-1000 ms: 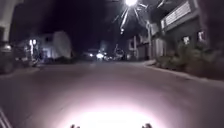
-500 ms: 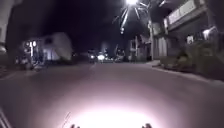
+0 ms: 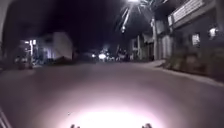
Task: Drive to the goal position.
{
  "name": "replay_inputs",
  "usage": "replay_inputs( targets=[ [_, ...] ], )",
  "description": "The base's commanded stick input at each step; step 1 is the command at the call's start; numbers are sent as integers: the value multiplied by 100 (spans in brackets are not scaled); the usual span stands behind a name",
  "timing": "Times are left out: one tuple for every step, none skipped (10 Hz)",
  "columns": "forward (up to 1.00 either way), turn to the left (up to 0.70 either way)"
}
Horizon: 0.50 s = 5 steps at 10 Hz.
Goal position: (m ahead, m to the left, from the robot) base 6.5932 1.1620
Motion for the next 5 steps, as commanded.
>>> replay_inputs(
  targets=[
    [85, 0],
    [85, 0],
    [85, 0],
    [85, 0],
    [85, 0]
  ],
)
